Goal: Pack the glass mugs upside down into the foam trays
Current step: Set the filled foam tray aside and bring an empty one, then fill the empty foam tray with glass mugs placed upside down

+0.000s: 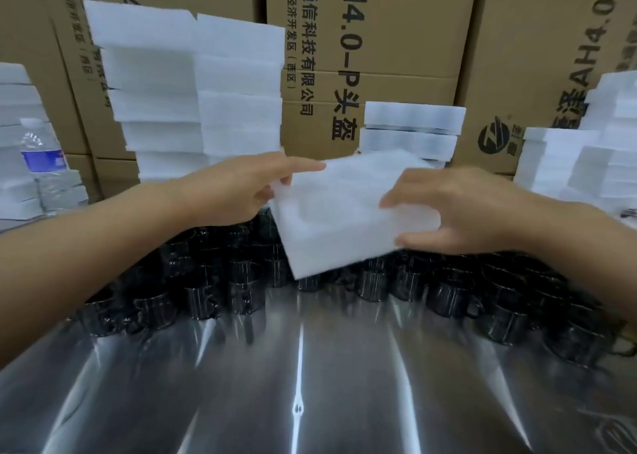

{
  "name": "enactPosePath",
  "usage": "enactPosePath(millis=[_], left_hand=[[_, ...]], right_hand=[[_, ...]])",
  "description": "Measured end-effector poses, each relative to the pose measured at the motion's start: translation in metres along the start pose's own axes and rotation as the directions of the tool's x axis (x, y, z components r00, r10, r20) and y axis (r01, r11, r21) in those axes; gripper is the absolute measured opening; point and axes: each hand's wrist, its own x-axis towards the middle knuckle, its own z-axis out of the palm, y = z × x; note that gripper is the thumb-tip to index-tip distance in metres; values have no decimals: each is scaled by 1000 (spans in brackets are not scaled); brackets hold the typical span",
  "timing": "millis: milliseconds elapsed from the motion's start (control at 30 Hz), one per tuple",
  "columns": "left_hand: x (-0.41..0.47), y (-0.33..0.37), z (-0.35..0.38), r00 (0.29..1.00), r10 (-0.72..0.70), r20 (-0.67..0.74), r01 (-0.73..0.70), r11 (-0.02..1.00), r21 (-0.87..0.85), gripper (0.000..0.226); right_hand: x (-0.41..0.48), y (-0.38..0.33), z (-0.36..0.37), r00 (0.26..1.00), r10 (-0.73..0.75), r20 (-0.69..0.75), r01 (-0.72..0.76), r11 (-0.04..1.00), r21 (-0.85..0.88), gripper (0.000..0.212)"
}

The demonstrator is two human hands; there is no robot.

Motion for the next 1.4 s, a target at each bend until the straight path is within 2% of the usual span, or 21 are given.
enactPosePath(millis=[133,233,333,467,600,667,900,1000,1067,1133,1233,1300,1367,1400], left_hand=[[-12,22,2,979,-60,196,64,998,-17,93],[-16,37,8,919,-75,387,92,995,-25,86],[-15,57,18,844,-84,530,89,996,16,71],[-7,78,42,871,-30,490,19,999,28,52],[3,88,74,857,27,514,-34,999,4,42],[11,90,87,864,45,501,-32,999,-35,40],[31,83,113,931,64,358,-5,987,-163,34],[30,75,118,947,102,306,9,940,-341,33],[27,68,121,950,72,303,93,863,-497,34],[25,64,123,946,40,323,162,802,-575,35],[26,62,125,932,45,359,193,777,-599,37],[27,62,123,924,60,379,197,773,-603,37],[27,62,122,920,69,387,195,775,-601,34],[27,62,122,921,61,385,198,777,-598,33]], right_hand=[[-31,-38,11,985,-147,93,153,986,-61,38],[-53,-59,17,958,-245,147,245,969,18,28],[-64,-71,30,930,-269,250,239,960,144,27],[-66,-74,52,928,-232,292,205,971,122,28],[-60,-70,57,942,-192,275,155,976,152,37],[-57,-68,59,951,-177,253,133,974,183,41],[-51,-63,76,968,-150,203,89,955,283,32],[-53,-60,79,974,-140,176,73,937,342,35],[-52,-57,78,978,-102,184,10,896,443,35],[-47,-54,78,977,-60,205,-60,843,534,37],[-34,-48,75,942,-62,331,-152,799,582,47],[-23,-39,69,895,-124,427,-216,717,662,37],[-8,-27,65,901,-119,418,-261,622,739,30],[1,-20,67,926,-49,375,-275,591,758,34]])
